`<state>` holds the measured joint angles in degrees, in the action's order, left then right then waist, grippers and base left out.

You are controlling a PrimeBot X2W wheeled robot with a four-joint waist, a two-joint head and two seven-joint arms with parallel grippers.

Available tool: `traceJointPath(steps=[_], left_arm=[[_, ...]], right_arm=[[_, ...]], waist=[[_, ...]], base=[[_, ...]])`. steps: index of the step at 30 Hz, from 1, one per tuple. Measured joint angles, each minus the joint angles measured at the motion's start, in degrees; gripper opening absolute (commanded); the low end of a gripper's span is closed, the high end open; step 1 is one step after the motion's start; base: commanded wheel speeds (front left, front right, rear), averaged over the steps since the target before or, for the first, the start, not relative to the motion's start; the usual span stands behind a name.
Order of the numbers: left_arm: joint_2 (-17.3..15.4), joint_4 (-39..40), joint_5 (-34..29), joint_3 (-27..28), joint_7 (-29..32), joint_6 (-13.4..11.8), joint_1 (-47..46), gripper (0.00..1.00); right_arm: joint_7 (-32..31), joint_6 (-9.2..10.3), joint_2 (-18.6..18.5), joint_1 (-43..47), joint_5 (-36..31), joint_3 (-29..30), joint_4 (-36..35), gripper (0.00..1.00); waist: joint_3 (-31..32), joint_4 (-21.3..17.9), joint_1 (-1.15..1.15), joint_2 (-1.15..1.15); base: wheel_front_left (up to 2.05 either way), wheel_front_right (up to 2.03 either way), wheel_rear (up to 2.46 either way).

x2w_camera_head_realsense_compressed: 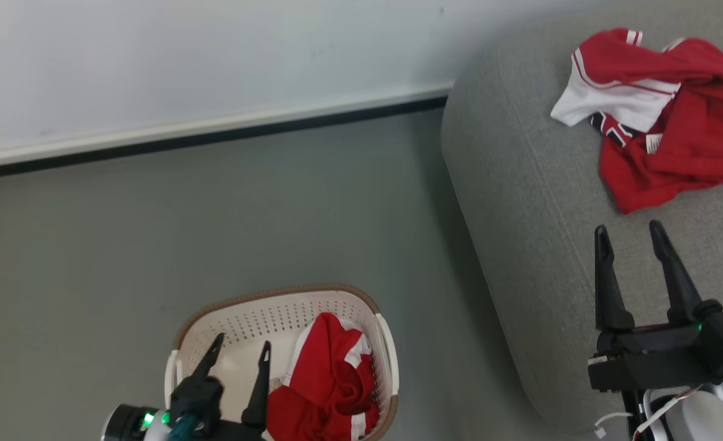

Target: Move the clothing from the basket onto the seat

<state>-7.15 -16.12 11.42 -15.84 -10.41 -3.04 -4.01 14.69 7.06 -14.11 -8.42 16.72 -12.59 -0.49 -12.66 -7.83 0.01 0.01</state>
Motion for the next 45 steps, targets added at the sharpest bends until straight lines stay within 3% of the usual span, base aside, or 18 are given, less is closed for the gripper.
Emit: traceJointPath(steps=[7, 23, 45], left_arm=[[1.35, -6.84, -1.94, -2.87, 3.04, 0.62, -6.75, 1.0], [1.8, -19.29, -4.14, -3.24, 6.3, 1.1, -19.73, 1.0], [1.92, -27.96, -6.08, -4.87, 7.28, 2.89, -37.41, 1.0]], right_arm=[[0.01, 0.01, 0.14, -2.84, -0.93, 1.52, -1.81, 1.0], [0.02, 0.07, 0.44, -11.91, -2.41, 3.66, -6.47, 1.0], [0.04, 0.07, 0.59, -24.93, -3.52, 5.52, -11.84, 1.0]], waist=[[-5.63, -2.4, 0.0, 0.0], [-19.38, -6.56, 0.0, 0.0], [-38.47, -5.93, 0.0, 0.0]], base=[[0.0, 0.0, 0.0], [0.0, 0.0, 0.0], [0.0, 0.0, 0.0]])
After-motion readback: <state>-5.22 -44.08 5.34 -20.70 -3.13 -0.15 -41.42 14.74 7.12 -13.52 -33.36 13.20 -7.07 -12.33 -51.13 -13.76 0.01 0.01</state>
